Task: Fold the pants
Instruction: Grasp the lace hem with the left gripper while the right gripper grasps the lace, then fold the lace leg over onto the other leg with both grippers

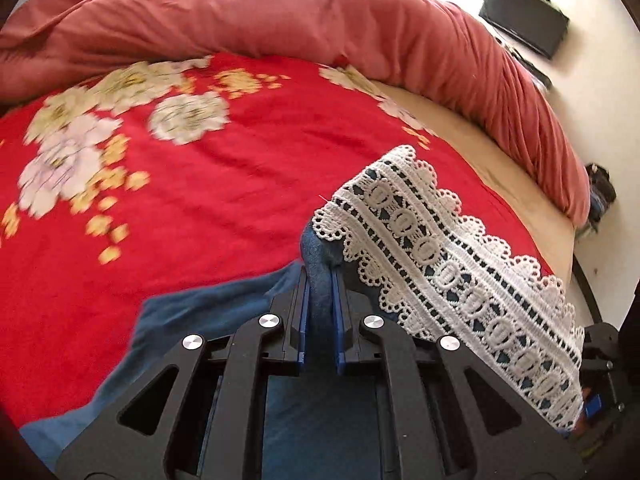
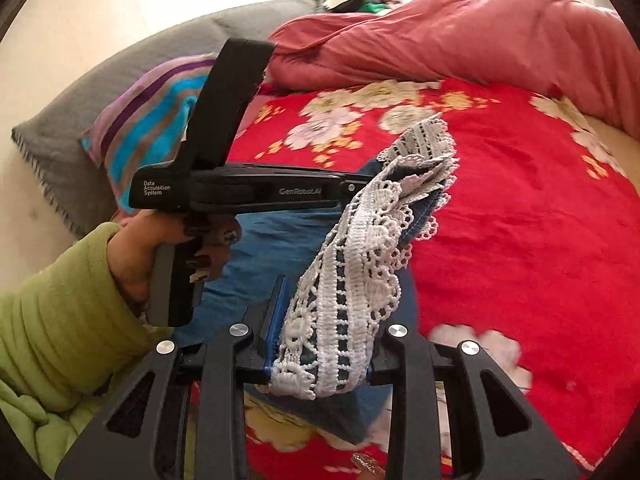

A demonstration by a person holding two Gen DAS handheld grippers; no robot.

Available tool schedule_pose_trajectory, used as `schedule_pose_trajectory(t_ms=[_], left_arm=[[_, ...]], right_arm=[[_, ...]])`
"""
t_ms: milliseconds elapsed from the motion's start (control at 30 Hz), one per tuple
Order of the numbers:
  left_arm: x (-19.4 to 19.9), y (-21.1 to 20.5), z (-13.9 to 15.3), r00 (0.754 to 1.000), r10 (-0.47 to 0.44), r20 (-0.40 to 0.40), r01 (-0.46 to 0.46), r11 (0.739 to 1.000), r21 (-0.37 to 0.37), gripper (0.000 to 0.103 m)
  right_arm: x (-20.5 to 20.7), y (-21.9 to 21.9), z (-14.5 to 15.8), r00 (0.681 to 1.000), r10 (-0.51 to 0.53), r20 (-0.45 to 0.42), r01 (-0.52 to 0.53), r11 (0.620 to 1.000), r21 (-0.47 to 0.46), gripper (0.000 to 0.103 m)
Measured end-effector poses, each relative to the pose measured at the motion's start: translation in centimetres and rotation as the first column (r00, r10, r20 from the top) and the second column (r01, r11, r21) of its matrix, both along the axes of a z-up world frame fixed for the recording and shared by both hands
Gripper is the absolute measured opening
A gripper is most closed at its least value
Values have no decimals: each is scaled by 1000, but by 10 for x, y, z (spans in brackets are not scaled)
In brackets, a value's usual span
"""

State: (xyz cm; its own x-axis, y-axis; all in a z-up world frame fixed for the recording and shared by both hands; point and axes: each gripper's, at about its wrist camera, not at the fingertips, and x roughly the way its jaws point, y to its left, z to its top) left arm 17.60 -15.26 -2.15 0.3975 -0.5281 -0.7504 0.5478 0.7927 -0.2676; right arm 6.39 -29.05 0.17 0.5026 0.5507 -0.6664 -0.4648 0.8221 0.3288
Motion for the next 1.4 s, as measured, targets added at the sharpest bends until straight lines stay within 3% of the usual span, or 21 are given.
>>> schedule_pose_trajectory(t_ms=[233, 533, 700, 767, 900, 1033, 1200, 1333, 1400], left_arm=[[-4, 73, -3, 985, 161, -61, -167, 980, -111, 15], [-31, 165, -11, 938, 315, -145, -342, 905, -252, 27], [-31, 196, -30, 906, 338, -253, -413, 837, -359, 27], [-31, 198, -29, 906, 336, -257, -414, 829, -375, 27], [-34, 195, -23, 913, 321, -253, -400, 827, -394, 33], [-36, 188, -21, 919, 293, -265, -382, 832, -402, 38], [-28, 171, -27, 913, 279, -298, -376, 858, -349, 44], [-17, 157, -32, 905, 283, -317, -381, 871, -310, 44], [-12, 148, -35, 902, 302, -310, -386, 884, -263, 11]], right_arm=[[-8, 56, -7, 994, 111, 5, -110, 986, -122, 28], [-25, 120, -31, 971, 239, 0, -229, 930, -288, 30], [-35, 135, -27, 954, 299, 2, -287, 917, -275, 38], [-39, 134, -18, 944, 330, 14, -318, 920, -230, 39], [-45, 118, 6, 942, 328, 71, -309, 929, -203, 49], [-26, 88, 16, 970, 216, 114, -191, 962, -196, 53], [20, 48, -2, 999, 11, 32, -5, 983, -185, 53], [50, 40, -15, 999, -34, 6, 35, 983, -180, 53], [60, 45, -19, 999, -31, 18, 34, 981, -190, 53]])
